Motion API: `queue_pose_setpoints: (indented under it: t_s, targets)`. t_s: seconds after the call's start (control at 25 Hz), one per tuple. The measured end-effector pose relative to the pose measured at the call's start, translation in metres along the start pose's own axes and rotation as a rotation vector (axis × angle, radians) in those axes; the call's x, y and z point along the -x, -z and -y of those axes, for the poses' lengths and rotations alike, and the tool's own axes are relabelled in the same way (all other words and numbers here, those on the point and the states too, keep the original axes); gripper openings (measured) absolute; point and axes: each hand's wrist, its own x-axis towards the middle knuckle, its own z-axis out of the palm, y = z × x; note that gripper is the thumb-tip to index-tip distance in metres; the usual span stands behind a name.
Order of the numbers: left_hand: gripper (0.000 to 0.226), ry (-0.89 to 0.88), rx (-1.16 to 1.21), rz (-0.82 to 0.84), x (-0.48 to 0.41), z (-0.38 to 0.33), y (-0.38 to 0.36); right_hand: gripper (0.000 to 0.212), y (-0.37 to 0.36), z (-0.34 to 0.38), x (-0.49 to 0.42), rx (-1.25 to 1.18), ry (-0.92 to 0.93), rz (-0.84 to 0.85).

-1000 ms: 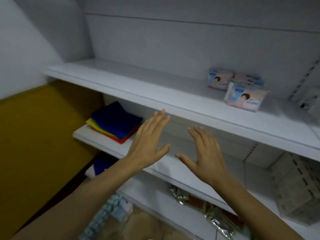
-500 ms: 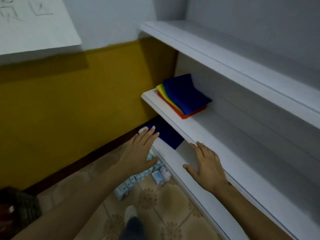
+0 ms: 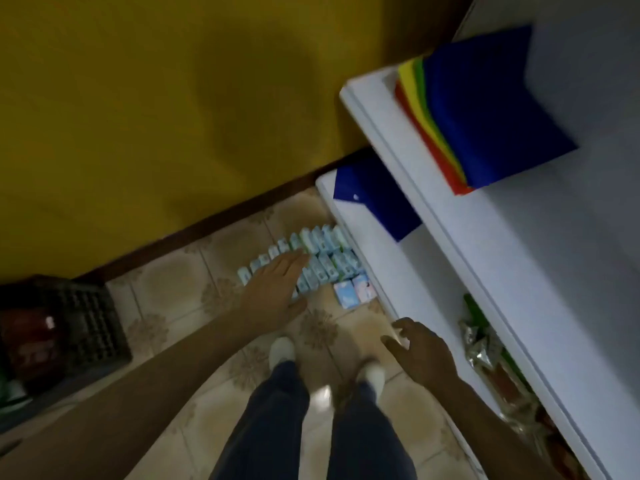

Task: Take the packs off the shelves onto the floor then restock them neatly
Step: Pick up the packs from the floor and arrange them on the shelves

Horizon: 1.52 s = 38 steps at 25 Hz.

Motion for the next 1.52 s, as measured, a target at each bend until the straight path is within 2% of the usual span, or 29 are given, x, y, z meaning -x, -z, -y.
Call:
queue_pose_setpoints:
  t_s: [0.08,0.16,0.36,0.6,0.72,0.8,1.0,1.08,1.2,1.28,1.4,1.52]
  targets:
    - [0.072,0.071,0.047,0.082,-0.021,0.017,-0.045,0.027,-0.026,-0.017,-0.052,-0.108,-0.064,0.147]
    - [0.072,0.198,0.157,0.141,-0.05,0.034,-0.101,0.028,-0.063,-0.036,-0.111,-0.115,-0.132,0.231]
    - [0.065,0.525,0.41,0.24,-0.114,0.073,-0.284,0.032,-0.182,-0.09,-0.28,0.171,-0.019,0.314]
    - [0.057,0.652,0.523,0.385,-0.172,0.126,-0.46,0.042,-0.296,-0.135,-0.434,0.362,0.092,0.245]
    - [0.051,0.73,0.556,0.392,-0.195,0.151,-0.503,0.048,-0.33,-0.15,-0.468,0.445,0.115,0.186]
    - [0.05,0.783,0.602,0.359,-0.202,0.161,-0.512,0.042,-0.338,-0.15,-0.474,0.457,0.134,0.174]
    - [0.057,0.809,0.682,0.312,-0.19,0.156,-0.452,0.032,-0.292,-0.123,-0.433,0.28,0.187,0.328]
    - [0.07,0.82,0.756,0.257,-0.179,0.148,-0.404,0.03,-0.254,-0.099,-0.396,0.244,0.284,0.3]
    - [0.087,0.77,1.018,0.061,-0.171,0.127,-0.311,0.022,-0.186,-0.045,-0.34,0.179,0.707,-0.001]
    - [0.085,0.648,1.086,-0.106,-0.166,0.108,-0.242,0.017,-0.136,-0.002,-0.304,0.16,0.913,-0.184]
    - [0.074,0.467,1.083,-0.372,-0.153,0.081,-0.136,0.02,-0.067,0.058,-0.254,0.017,0.939,-0.349]
    - [0.079,0.325,1.21,-0.533,-0.128,0.053,-0.024,0.025,-0.001,0.117,-0.193,-0.306,0.805,-0.493]
